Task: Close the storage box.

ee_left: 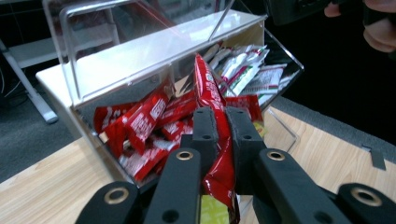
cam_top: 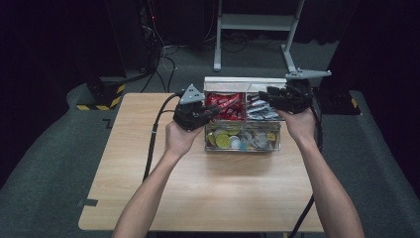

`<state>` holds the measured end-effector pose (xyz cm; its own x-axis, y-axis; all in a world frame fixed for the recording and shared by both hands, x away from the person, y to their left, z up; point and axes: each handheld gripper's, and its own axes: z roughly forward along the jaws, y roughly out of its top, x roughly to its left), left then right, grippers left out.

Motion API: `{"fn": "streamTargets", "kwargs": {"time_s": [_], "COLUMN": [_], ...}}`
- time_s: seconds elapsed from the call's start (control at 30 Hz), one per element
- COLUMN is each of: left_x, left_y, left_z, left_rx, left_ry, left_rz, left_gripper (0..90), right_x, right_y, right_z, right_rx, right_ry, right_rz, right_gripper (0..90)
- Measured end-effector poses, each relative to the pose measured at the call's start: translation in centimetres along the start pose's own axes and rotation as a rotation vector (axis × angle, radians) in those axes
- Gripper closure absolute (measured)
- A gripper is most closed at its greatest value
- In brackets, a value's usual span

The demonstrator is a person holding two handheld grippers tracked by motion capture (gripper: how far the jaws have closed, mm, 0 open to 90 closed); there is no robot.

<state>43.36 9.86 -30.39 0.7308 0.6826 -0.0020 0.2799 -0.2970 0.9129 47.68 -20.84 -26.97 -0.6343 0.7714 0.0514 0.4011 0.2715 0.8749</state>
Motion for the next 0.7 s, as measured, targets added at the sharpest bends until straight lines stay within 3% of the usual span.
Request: {"fn": "streamTargets", "kwargs": {"time_s": [0.4, 0.7], "left_x": [0.7, 1.3], "left_y": [-0.7, -2.0], "left_z": [-3.5, -5.6], "left_rx": [-0.057, -0.081], "left_ry": [-0.027, -0.008], "left_rz": [-0.035, -0.062], "left_gripper": [83.5, 83.5], "right_x": [0.2, 0.1], "right_y": [0.1, 0.1], "right_z": [0.6, 0.6], "right_rx": [0.018, 0.015], "right_ry": [-0.011, -0.001], "right_rz": [-0.003, 0.006], "right_gripper": [58.6, 58.8]}}
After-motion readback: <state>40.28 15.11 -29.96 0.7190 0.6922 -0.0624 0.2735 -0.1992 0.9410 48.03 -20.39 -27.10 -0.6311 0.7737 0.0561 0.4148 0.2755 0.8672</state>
